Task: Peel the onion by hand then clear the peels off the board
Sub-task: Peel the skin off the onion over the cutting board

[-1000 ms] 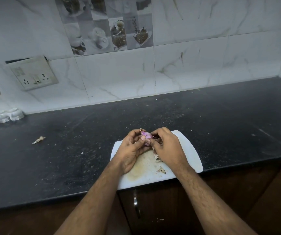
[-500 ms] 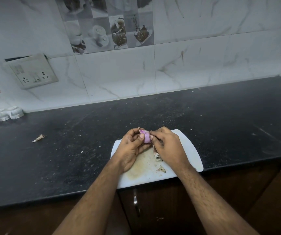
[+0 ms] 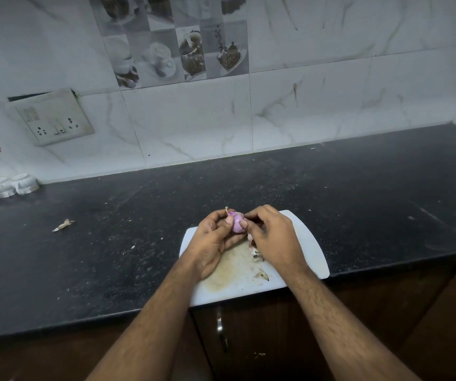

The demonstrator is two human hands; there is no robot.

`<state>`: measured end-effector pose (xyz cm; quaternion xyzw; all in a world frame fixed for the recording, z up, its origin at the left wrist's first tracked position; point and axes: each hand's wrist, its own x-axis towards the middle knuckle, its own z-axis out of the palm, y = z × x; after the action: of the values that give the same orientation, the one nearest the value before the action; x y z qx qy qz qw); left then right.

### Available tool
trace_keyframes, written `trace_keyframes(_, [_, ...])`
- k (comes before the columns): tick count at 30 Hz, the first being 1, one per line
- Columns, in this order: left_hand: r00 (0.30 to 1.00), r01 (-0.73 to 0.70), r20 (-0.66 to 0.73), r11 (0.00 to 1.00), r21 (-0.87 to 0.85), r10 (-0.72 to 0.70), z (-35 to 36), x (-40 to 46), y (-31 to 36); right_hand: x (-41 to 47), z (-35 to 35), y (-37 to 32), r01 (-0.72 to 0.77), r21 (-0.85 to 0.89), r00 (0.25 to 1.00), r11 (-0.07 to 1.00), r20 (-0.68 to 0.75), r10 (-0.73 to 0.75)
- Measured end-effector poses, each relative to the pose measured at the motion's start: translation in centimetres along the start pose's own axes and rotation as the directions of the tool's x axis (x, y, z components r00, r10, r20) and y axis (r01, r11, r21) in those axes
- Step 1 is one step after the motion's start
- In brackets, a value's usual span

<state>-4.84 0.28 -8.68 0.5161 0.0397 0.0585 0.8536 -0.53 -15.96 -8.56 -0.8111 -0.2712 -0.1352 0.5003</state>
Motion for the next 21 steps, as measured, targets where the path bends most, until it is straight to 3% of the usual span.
trace_keyframes(8, [1.000,-0.007,0.015,1.000,0.012,0.007,0.12,-0.09,0.12,0.00,0.16,-0.01,-0.033,-0.184,0.999,0.982,-0.007,0.033])
trace_keyframes(16, [1.000,0.009,0.006,1.000,0.011,-0.010,0.16,-0.10,0.17,0.42,0.32,0.69,-0.141,-0.187,0.990,0.972,-0.054,0.133])
trace_keyframes(21, [1.000,0.009,0.001,0.999,0.040,-0.009,0.20,-0.05,0.06,0.19,0.09,0.09,-0.051,-0.170,0.998,0.984,-0.030,0.047])
